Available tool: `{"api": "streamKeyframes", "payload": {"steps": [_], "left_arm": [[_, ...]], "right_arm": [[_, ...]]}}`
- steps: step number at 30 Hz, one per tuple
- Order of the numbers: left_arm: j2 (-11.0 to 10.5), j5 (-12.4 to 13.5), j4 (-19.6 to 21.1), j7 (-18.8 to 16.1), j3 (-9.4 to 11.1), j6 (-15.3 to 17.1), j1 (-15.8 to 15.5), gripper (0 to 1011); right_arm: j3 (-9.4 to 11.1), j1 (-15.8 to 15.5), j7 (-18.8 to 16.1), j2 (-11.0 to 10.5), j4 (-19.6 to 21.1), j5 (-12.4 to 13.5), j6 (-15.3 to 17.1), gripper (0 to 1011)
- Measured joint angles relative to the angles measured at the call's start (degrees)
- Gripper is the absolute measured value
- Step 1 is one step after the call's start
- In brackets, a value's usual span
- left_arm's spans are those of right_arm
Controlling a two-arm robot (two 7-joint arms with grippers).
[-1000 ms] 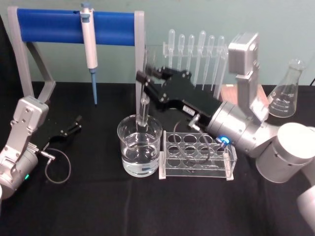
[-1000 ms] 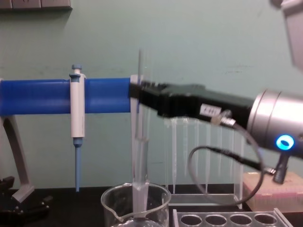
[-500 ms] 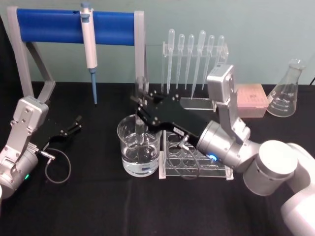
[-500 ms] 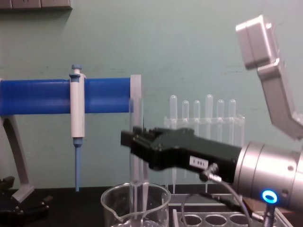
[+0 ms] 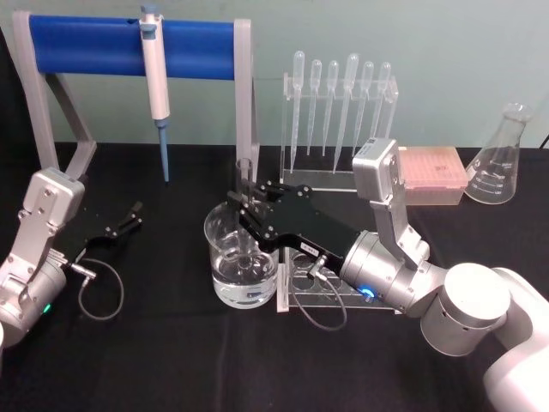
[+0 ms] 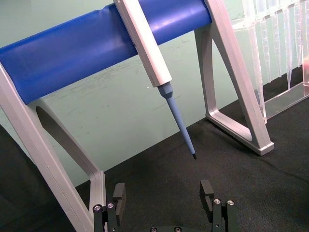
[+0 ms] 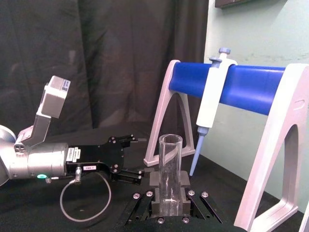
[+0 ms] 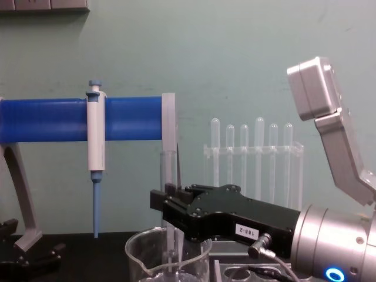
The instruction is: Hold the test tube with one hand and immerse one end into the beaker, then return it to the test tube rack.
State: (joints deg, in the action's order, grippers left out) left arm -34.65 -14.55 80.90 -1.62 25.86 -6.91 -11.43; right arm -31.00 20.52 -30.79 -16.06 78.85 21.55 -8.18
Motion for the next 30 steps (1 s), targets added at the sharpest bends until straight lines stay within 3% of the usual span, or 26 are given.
{"api": "streamKeyframes", "payload": {"steps": [30], "left_arm": [[0.00, 0.00, 0.00, 0.00, 0.00, 0.00, 0.00, 1000]], "right_arm": [[0.37, -0.73, 0.06, 0.07, 0.03, -0.54, 0.30, 224]]}}
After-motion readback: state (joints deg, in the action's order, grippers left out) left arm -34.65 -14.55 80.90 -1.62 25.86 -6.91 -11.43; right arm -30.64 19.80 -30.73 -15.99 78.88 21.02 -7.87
